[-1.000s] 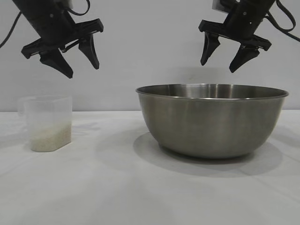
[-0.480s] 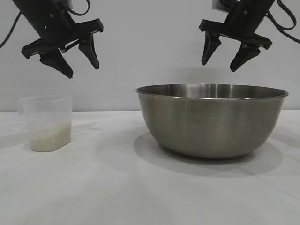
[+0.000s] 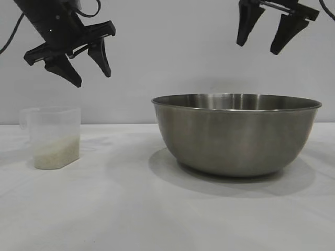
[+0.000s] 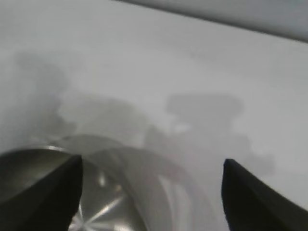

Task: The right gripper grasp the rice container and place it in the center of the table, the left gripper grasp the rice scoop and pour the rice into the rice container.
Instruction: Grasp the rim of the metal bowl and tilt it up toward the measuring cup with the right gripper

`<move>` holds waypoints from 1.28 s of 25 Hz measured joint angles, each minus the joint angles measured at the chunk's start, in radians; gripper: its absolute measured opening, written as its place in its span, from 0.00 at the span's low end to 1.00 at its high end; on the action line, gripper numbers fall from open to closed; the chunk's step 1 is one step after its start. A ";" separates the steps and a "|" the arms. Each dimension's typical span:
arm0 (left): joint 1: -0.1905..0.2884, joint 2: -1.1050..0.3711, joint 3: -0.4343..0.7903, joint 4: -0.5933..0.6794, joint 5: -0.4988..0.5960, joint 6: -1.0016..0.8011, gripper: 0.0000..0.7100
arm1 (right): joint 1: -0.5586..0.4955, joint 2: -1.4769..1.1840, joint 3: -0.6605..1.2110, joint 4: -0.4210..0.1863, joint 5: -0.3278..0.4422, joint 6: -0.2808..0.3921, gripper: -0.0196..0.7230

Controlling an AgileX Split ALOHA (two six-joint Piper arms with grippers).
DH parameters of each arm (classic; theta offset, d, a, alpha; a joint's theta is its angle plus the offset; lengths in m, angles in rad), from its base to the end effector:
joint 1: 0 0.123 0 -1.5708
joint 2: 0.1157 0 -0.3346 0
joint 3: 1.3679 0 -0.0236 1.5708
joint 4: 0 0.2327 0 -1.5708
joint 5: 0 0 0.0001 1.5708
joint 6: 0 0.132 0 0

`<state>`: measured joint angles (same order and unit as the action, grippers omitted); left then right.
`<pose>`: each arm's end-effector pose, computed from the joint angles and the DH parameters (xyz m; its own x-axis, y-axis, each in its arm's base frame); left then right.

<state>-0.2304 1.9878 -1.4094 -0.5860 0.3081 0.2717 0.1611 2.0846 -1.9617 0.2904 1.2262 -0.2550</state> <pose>0.4636 -0.1315 0.2335 -0.7350 -0.1194 -0.6675 0.1386 0.9371 -0.3203 0.4588 0.1106 0.2882 -0.8882 -0.2944 -0.3527 -0.3799 0.9023 0.2038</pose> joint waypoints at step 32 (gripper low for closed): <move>-0.002 0.002 0.000 0.000 0.000 0.000 0.59 | 0.000 -0.046 0.467 0.027 -0.012 0.105 0.54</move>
<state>-0.2325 1.9900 -1.4094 -0.5860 0.3081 0.2717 0.1611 2.0389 -1.4944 0.3178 1.2145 -0.1497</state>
